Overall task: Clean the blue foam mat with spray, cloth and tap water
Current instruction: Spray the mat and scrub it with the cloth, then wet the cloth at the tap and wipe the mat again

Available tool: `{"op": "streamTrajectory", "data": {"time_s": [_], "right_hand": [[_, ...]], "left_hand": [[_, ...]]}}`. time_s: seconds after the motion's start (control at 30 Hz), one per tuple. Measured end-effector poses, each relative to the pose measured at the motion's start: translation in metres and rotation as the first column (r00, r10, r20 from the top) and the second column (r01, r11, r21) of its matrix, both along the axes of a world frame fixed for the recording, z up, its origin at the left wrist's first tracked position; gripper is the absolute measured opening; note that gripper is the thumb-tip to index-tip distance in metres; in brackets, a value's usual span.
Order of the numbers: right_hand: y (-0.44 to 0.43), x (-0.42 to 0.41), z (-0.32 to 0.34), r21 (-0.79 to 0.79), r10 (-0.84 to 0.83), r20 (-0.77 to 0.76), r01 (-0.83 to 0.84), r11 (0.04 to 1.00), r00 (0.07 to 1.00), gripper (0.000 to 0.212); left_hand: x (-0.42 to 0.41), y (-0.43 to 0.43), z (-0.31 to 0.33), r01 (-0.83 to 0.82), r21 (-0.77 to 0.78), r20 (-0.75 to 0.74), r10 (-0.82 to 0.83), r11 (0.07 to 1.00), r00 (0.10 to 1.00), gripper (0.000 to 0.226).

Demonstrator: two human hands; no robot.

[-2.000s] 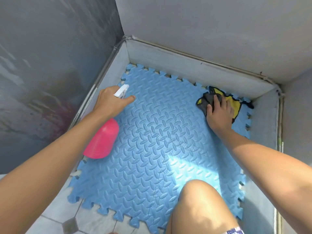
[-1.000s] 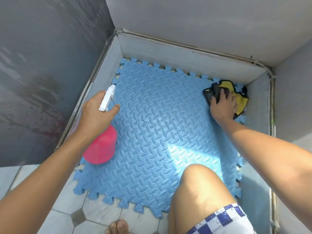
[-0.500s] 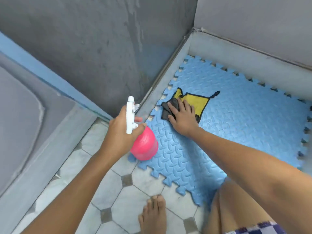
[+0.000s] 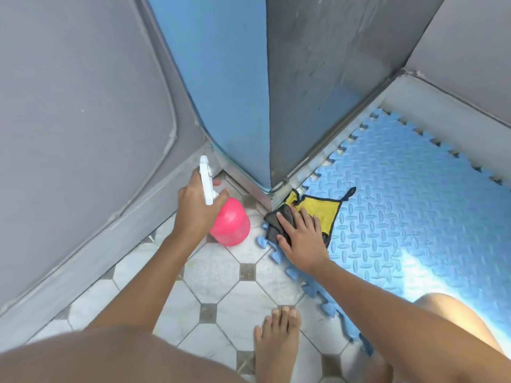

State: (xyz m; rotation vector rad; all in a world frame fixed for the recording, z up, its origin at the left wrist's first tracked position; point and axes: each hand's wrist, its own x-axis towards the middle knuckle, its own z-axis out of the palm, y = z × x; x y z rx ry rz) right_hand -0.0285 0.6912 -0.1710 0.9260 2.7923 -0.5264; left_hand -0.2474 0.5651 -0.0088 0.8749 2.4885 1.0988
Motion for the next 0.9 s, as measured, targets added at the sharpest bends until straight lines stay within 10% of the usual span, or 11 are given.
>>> {"op": "streamTrajectory", "data": {"time_s": [0.5, 0.67, 0.77, 0.9], "right_hand": [[0.010, 0.001, 0.003, -0.113, -0.016, -0.033, 0.013, 0.994, 0.999, 0.070], [0.031, 0.009, 0.015, -0.140, 0.110, -0.011, -0.111, 0.984, 0.994, 0.069], [0.044, 0.011, 0.025, -0.119, 0.158, 0.042, -0.152, 0.981, 0.987, 0.062], [0.052, 0.014, 0.043, -0.175, 0.108, 0.037, -0.100, 0.979, 0.993, 0.040]], "left_hand": [[-0.027, 0.003, -0.018, -0.115, 0.037, 0.075, 0.112, 0.993, 0.991, 0.086], [-0.008, -0.007, 0.000, -0.157, -0.060, -0.128, 0.149, 0.986, 0.981, 0.111], [0.012, -0.007, 0.024, -0.125, 0.042, -0.312, 0.132, 0.991, 0.941, 0.085], [0.036, 0.012, 0.068, 0.328, 0.180, -0.418, -0.229, 0.927, 0.879, 0.021]]}}
